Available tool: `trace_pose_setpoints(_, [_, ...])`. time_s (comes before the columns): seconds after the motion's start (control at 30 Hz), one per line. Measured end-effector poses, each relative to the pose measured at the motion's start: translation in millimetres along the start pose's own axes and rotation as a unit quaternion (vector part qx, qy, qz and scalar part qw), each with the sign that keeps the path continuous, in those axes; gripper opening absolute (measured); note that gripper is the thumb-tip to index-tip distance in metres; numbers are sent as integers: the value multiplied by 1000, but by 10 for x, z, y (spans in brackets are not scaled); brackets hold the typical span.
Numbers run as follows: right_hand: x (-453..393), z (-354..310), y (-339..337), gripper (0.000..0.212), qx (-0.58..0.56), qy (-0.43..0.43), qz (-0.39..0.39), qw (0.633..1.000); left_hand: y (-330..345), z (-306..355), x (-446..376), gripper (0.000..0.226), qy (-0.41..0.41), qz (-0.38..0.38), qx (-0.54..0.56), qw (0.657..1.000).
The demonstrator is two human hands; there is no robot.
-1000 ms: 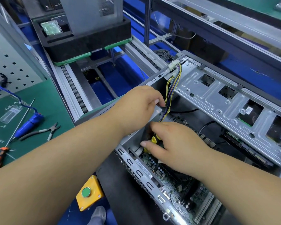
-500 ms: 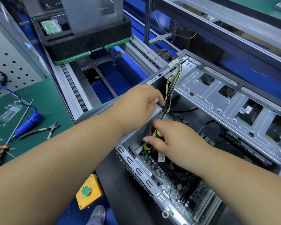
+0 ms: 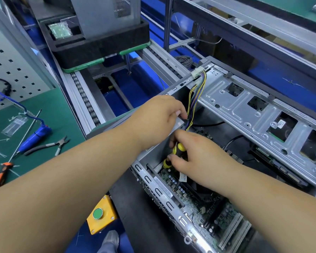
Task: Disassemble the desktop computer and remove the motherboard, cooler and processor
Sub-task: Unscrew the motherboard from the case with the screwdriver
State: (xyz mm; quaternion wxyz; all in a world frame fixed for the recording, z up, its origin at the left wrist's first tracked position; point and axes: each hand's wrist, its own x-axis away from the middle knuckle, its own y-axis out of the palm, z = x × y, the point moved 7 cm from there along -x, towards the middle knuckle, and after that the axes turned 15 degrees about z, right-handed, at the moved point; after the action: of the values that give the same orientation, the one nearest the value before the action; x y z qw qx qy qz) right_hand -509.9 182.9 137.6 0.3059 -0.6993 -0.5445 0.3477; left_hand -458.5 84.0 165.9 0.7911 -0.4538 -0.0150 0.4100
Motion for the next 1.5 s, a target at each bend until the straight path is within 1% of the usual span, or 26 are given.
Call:
trace_pose_setpoints(0.07, [4,-22,-5,19,-16,-11,-3,1000,2,2,-2,27,2,0,-3,1000])
trace_pose_setpoints(0.13, [21,-40,4,21,12,-31,-3,999,6,0,-3,28,2,-2,-5,1000])
trace_pose_setpoints(0.23, [19,8,6,35,66,-24,7,998,12,-9,-2,29,3,-6,-7,1000])
trace_pose_setpoints(0.27, [13,20,6,34,59,-15,8,998,14,-9,-2,28,5,-5,-7,1000])
trace_pose_setpoints(0.37, [1,17,1,21,15,4,4,1000,16,-13,-6,28,4,-5,-7,1000])
trace_pose_setpoints(0.47, [7,-17,-21,21,3,-14,6,1000,17,-14,-6,27,6,-3,-7,1000])
trace_pose_setpoints(0.53, [23,-32,-11,23,29,-33,4,999,22,-18,-6,28,7,-3,-7,1000])
trace_pose_setpoints(0.63, [20,4,-9,36,94,-38,17,995,34,-23,-3,29,6,-7,-14,1000])
trace_pose_setpoints(0.7, [12,7,-13,32,77,-27,11,997,32,-24,-5,29,6,-7,-13,1000])
trace_pose_setpoints(0.77, [7,-20,-19,23,23,-17,1,1000,24,-24,-7,28,4,-6,-11,1000])
trace_pose_setpoints(0.87, [21,-77,-19,20,-17,-34,-13,999,18,-20,-5,28,3,-2,-8,1000])
trace_pose_setpoints(0.93, [39,-79,12,22,15,-49,-20,998,21,-12,-5,29,5,-5,-9,1000])
trace_pose_setpoints(1.0, [32,-43,14,32,64,-47,-16,997,23,-12,-6,30,5,-8,-14,1000])
trace_pose_setpoints(1.03, [25,-27,8,33,67,-42,-17,997,22,-13,-5,30,4,-7,-15,1000])
trace_pose_setpoints(1.13, [20,-79,-3,22,-4,-41,-21,999,16,-18,-5,28,4,-2,-12,1000])
trace_pose_setpoints(1.2, [40,-139,2,22,-26,-63,-26,997,17,-14,-6,28,6,-1,-10,1000])
trace_pose_setpoints(1.27, [61,-162,17,20,1,-89,-27,996,20,-8,-8,27,11,-1,-10,1000])
trace_pose_setpoints(1.37, [48,-119,24,30,50,-87,-30,994,26,-13,-11,28,14,-5,-17,1000])
trace_pose_setpoints(1.43, [30,-114,21,25,26,-76,-37,996,31,-16,-12,28,13,-5,-16,1000])
trace_pose_setpoints(1.5, [36,-165,10,19,-2,-84,-34,996,30,-20,-13,27,10,-3,-17,1000])
